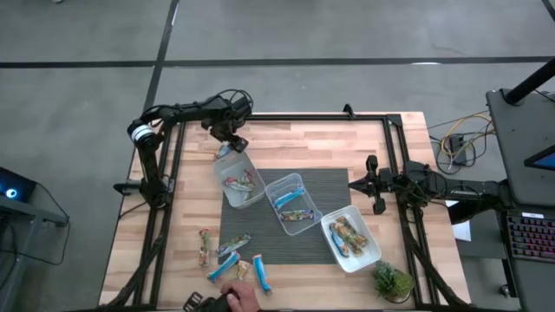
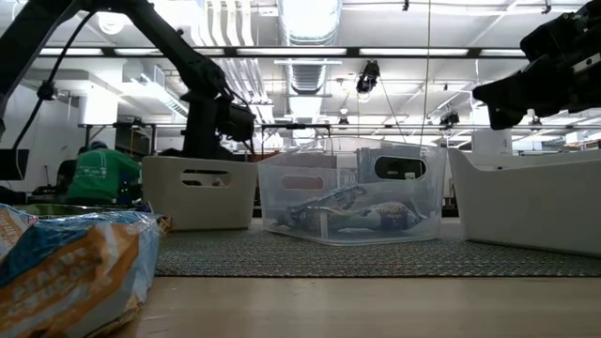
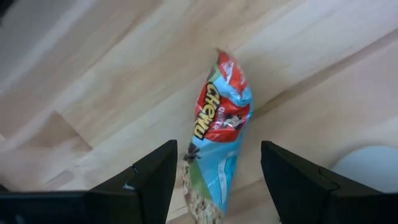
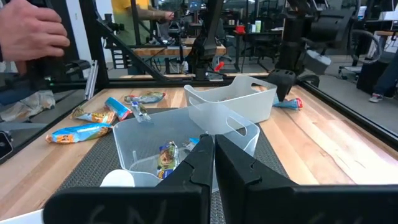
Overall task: Pick and place Granola Bars by type
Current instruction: Put the red granola bar into the gray bin
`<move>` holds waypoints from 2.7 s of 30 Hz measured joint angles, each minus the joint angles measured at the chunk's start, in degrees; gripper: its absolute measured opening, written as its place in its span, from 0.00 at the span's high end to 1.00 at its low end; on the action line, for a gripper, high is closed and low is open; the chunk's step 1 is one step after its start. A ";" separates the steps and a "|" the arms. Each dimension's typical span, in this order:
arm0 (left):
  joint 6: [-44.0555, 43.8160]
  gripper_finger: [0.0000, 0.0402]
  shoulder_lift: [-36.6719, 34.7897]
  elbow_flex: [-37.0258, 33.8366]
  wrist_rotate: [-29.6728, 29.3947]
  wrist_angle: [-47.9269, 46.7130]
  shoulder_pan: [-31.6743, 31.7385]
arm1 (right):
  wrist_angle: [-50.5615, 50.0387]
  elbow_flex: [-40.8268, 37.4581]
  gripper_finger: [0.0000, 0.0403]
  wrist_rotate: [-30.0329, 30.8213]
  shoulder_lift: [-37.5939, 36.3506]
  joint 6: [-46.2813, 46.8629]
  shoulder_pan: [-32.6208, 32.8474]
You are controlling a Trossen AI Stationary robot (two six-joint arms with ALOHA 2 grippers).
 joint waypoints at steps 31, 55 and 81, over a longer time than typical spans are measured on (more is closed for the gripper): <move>1.22 0.47 -0.80 -3.57 0.88 10.71 1.42 | -0.02 0.00 0.98 -0.02 -0.02 0.00 0.00; 1.25 0.84 -0.80 -3.61 3.31 10.41 1.42 | -0.01 0.00 0.98 -0.02 -0.02 0.00 -0.01; 2.77 0.96 -0.92 0.31 1.50 4.83 1.40 | -0.02 0.00 0.98 -0.02 -0.02 0.01 0.00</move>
